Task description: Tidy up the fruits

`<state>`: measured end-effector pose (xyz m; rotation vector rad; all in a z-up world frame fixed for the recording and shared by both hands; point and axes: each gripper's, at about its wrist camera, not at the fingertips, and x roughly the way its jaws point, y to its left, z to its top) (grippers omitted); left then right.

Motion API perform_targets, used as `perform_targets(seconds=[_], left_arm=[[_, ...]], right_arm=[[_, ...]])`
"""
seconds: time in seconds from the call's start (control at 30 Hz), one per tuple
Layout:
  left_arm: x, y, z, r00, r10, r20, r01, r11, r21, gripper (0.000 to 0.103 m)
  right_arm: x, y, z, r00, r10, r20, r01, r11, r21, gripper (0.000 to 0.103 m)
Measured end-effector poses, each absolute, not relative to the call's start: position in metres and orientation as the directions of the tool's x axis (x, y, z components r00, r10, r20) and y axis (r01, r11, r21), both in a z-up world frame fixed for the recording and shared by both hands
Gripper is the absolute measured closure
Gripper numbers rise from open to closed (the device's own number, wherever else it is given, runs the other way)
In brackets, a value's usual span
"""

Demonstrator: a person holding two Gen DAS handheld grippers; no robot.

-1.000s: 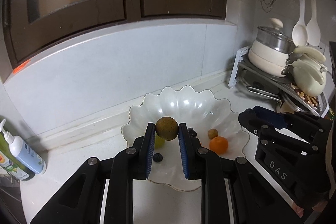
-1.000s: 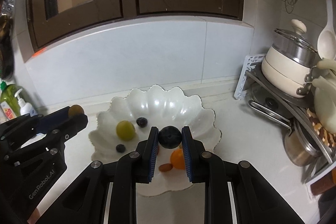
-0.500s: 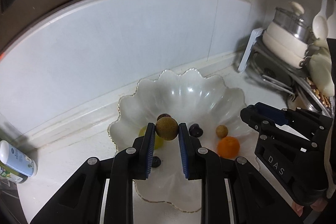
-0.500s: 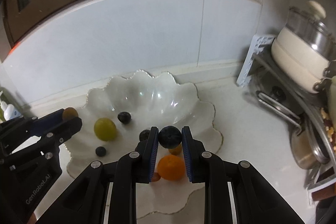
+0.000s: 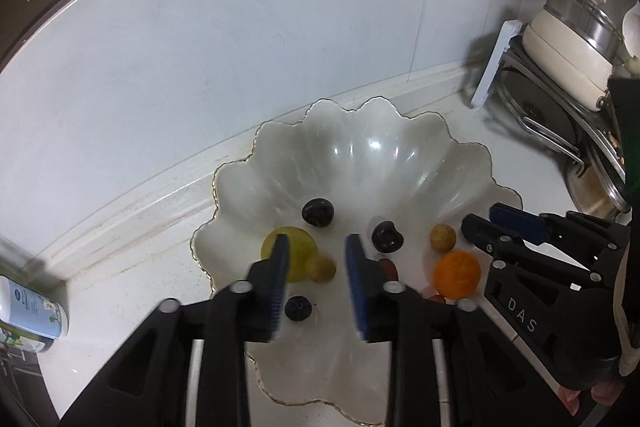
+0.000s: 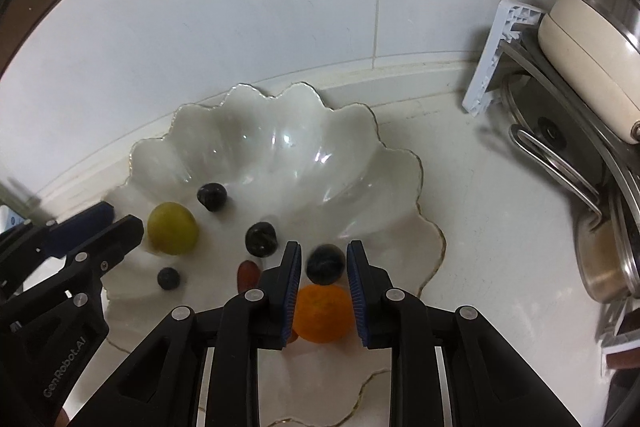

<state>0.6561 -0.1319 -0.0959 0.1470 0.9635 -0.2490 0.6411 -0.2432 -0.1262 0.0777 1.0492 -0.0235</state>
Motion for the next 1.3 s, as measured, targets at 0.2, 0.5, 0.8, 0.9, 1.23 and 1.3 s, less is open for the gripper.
perform_targets(seconds=[0.2,0.5,0.8,0.9,1.23,1.3], left_arm=[[0.651,-0.127,-0.092,0.555,-0.134,-0.821,0.263,0.965,0.021,0.059],[0.612,-0.107,-0.066,0.655,-0.126,-0.745,0.23,0.973,0.037,0.05],[0.557,-0.082,-0.033,0.749,-0.139,-0.648,0.221,0.974,0.047,0.044],[0.538,-0.072,-0.026,0.764,-0.158,-0.626,0.23,0.972,0.036,0.04],[0.454,-0.055,-0.011,0.843,-0.149,-0.516,0.21,0.976,0.061,0.017],[0.434,-0.054,-0.008,0.856,-0.143,-0.496,0.201,0.977,0.065,0.015]], right_arm=[[0.635,-0.243,-0.123,0.499,0.014,-0.866,0.061,0.997,0.051,0.068],[0.594,-0.231,-0.095,0.573,0.006,-0.819,0.055,0.997,0.046,0.067],[0.529,-0.212,-0.054,0.688,-0.021,-0.726,0.075,0.996,0.043,0.067],[0.504,-0.206,-0.042,0.728,-0.048,-0.684,0.082,0.997,0.017,0.059],[0.418,-0.202,-0.018,0.832,-0.106,-0.545,0.13,0.992,0.006,0.038],[0.4,-0.201,-0.015,0.85,-0.112,-0.515,0.132,0.991,0.002,0.035]])
